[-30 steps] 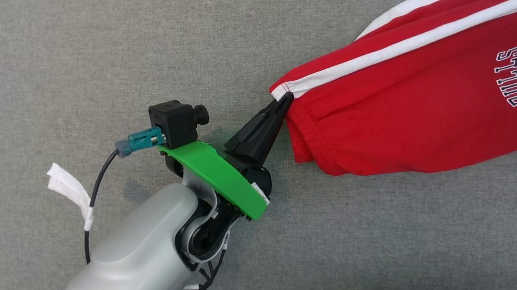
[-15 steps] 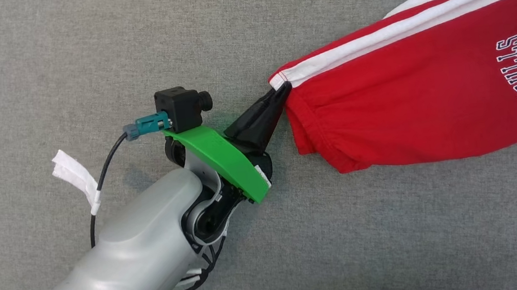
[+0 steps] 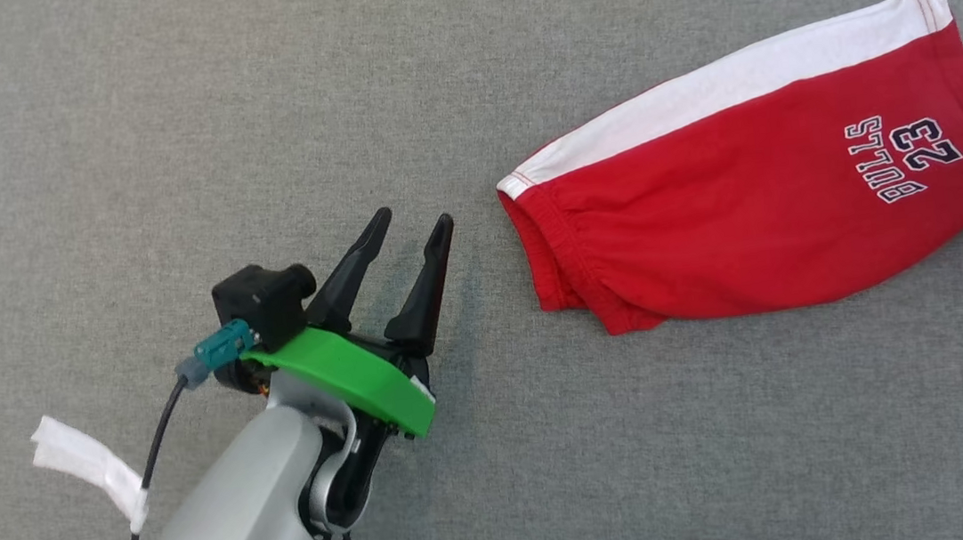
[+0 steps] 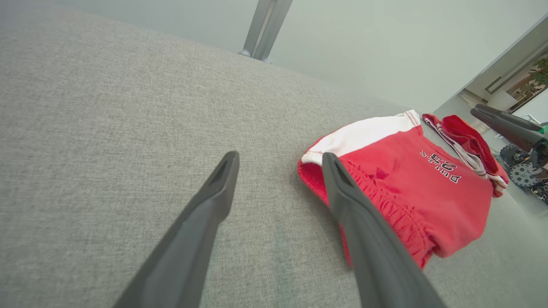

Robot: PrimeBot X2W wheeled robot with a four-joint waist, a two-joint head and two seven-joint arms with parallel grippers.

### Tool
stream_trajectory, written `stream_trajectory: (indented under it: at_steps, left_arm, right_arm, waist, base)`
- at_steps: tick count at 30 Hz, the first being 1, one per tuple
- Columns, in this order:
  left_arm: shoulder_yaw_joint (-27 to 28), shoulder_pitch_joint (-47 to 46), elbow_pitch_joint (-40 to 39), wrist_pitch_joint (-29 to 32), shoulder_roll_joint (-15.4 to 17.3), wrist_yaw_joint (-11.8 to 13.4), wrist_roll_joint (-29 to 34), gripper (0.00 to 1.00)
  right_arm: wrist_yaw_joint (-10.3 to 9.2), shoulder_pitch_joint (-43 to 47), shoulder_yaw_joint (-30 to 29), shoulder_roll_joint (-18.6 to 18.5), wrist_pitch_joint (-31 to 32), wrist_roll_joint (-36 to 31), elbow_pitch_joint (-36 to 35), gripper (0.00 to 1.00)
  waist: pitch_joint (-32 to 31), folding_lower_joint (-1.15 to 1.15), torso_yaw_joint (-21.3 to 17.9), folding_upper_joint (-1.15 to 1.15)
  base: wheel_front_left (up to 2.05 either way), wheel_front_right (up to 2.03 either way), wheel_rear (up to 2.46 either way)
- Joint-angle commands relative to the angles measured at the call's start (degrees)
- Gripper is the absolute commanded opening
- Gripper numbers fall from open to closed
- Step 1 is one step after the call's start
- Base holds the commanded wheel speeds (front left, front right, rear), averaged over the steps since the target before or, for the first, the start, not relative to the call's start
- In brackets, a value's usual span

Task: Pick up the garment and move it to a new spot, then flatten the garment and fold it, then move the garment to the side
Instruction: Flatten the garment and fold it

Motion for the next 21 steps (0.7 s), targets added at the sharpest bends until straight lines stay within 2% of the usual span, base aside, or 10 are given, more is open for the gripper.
stream_trajectory:
  at_steps: [1,4,9,14,18,21]
  left_arm:
    - [2.3,3.2,-1.8,-0.1,-0.2,1.6,4.5,1.00]
    - [8.5,10.5,-7.3,-0.1,-1.2,5.0,14.5,1.00]
    - [14.8,20.1,-15.3,-0.1,-4.0,7.6,26.6,1.00]
    - [17.9,26.1,-19.6,-0.1,-6.6,7.7,35.9,1.00]
    - [18.8,28.4,-20.5,-0.1,-8.3,6.5,40.3,1.00]
    - [18.9,29.0,-20.5,-0.1,-9.7,5.6,42.0,1.00]
  right_arm:
    - [-0.06,2.4,-0.8,1.0,-0.8,0.5,-0.1,1.00]
    - [-0.06,7.0,-3.0,3.2,-1.4,0.8,-0.5,1.00]
    - [-0.06,12.6,-6.9,7.3,-0.6,-0.8,-0.3,1.00]
    - [-0.06,14.0,-11.1,11.2,2.1,-3.5,1.2,1.00]
    - [-0.06,10.9,-13.4,13.7,6.4,-5.9,4.2,1.00]
    - [-0.06,8.7,-15.7,14.0,9.5,-7.8,8.0,1.00]
  waist:
    - [-4.0,0.00,-1.4,0.00]
    - [-5.8,0.00,-1.5,0.00]
    - [-7.8,0.00,-0.6,0.00]
    - [-8.8,0.00,1.8,0.00]
    - [-8.1,0.00,4.1,0.00]
    - [-6.9,0.00,6.5,0.00]
  base:
    - [0.00,0.00,0.00]
    - [0.00,0.00,0.00]
    - [0.00,0.00,0.00]
    - [0.00,0.00,0.00]
    - [0.00,0.00,0.00]
    - [0.00,0.00,0.00]
